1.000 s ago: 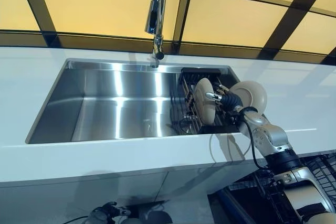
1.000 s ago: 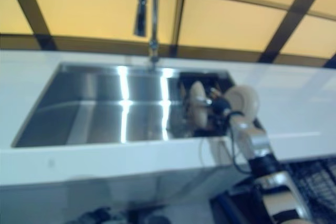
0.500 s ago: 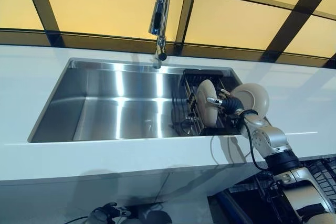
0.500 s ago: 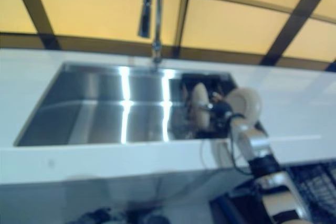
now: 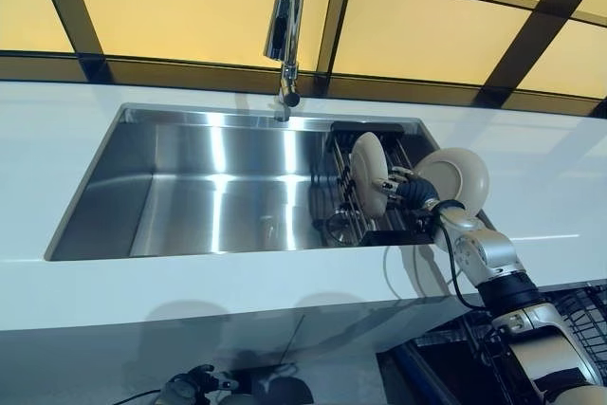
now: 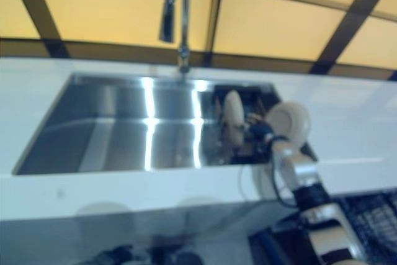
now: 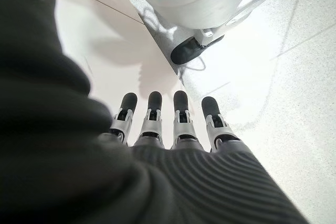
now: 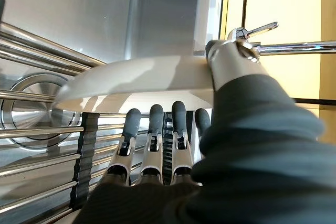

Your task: Take plates into dishwasher

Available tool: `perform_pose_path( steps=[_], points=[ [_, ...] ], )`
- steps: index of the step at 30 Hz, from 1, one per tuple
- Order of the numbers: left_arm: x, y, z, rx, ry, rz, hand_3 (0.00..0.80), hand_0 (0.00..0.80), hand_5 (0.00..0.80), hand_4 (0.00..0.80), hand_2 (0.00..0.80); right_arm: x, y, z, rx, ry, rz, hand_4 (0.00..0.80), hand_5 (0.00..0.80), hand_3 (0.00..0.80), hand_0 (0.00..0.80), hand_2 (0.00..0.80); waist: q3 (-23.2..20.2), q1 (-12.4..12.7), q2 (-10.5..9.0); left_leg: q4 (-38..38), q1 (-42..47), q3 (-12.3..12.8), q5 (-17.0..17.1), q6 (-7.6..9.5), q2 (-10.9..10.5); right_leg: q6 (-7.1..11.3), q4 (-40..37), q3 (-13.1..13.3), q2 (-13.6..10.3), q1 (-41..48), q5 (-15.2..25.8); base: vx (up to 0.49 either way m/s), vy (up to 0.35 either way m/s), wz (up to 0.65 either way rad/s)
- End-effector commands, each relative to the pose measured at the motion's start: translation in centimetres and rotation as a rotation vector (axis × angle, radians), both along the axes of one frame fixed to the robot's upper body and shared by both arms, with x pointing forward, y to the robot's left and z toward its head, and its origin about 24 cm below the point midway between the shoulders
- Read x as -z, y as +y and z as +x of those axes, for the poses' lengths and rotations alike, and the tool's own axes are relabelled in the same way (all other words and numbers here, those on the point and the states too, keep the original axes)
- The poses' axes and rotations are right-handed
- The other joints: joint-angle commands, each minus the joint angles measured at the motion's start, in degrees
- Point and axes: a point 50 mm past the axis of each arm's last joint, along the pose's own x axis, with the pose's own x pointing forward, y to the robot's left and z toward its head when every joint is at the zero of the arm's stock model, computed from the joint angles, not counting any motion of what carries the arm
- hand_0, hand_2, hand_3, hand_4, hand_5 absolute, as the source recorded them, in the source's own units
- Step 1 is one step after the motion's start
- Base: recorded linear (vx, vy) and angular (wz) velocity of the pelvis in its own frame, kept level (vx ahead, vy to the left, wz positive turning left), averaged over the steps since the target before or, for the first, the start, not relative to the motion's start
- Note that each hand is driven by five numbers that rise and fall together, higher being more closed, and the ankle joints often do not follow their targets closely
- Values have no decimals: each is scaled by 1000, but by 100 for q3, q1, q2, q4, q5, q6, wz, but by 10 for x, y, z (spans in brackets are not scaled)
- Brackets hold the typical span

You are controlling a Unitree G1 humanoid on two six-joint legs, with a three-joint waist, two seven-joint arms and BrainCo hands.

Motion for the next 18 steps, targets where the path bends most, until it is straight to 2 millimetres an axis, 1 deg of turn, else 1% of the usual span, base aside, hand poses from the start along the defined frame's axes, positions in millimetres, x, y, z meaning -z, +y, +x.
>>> perform_pose_path(
  steps=[1, 3, 4, 5, 7, 8, 9, 11, 12, 18],
  points=[
    [-4, -10, 22, 87, -30, 11, 0, 0, 0, 0, 0, -25, -8, 8, 28, -119, -4, 289, 289, 289, 289, 289, 110, 227, 126, 48, 442, -4, -838, 311, -159, 442, 412, 29, -459, -378, 866, 0, 0, 0],
    [-4, -10, 22, 87, -29, 12, 0, 0, 0, 0, 0, -25, -7, 8, 27, -117, -1, 285, 285, 285, 285, 285, 115, 226, 124, 46, 454, -7, -844, 312, -161, 450, 421, 29, -460, -388, 877, 0, 0, 0],
    [-4, -10, 22, 88, -29, 13, 0, 0, 0, 0, 0, -25, -7, 8, 28, -119, -2, 301, 301, 301, 301, 301, 120, 223, 126, 46, 458, -8, -845, 312, -160, 451, 429, 28, -461, -398, 880, 0, 0, 0],
    [-4, -10, 22, 88, -29, 14, 0, 0, 0, 0, 0, -25, -7, 8, 28, -120, -2, 336, 336, 336, 336, 336, 126, 225, 125, 48, 457, -4, -845, 311, -157, 451, 434, 25, -464, -406, 884, 0, 0, 0],
    [-4, -10, 22, 91, -28, 15, 0, 0, 0, 0, 0, -25, -6, 8, 29, -124, -6, 474, 474, 474, 474, 474, 126, 220, 126, 47, 459, -8, -844, 311, -160, 452, 436, 26, -462, -420, 893, 0, 0, 0],
    [-4, -10, 22, 91, -28, 13, 0, 0, 0, 0, 0, -25, -6, 8, 28, -124, -8, 518, 518, 518, 518, 518, 127, 213, 127, 45, 464, -5, -847, 311, -158, 452, 436, 28, -461, -428, 892, 0, 0, 0],
    [-4, -10, 22, 92, -28, 12, 0, 0, 0, 0, 0, -24, -6, 8, 28, -125, -11, 659, 659, 659, 659, 659, 129, 208, 130, 43, 466, -4, -847, 312, -157, 450, 438, 31, -458, -435, 886, 0, 0, 0],
    [-4, -11, 22, 90, -29, 10, 0, 0, 0, 0, 0, -24, -6, 7, 29, -127, -15, 772, 772, 772, 772, 772, 129, 203, 133, 36, 474, 1, -846, 313, -152, 449, 429, 35, -449, -436, 878, 0, 0, 0],
    [-4, -12, 22, 90, -28, 8, 0, 0, 0, 0, 0, -24, -6, 7, 31, -128, -16, 800, 800, 800, 800, 800, 129, 199, 133, 36, 477, 5, -848, 314, -152, 451, 426, 32, -451, -434, 880, 0, 0, 0],
    [-3, -12, 20, 92, -23, 10, 0, 0, 0, 0, 0, -24, -8, 6, 46, -140, -14, 800, 800, 800, 800, 800, 125, 196, 124, 28, 497, 9, -861, 315, -151, 464, 430, 24, -460, -442, 914, 5, -1, 2]
  ],
)
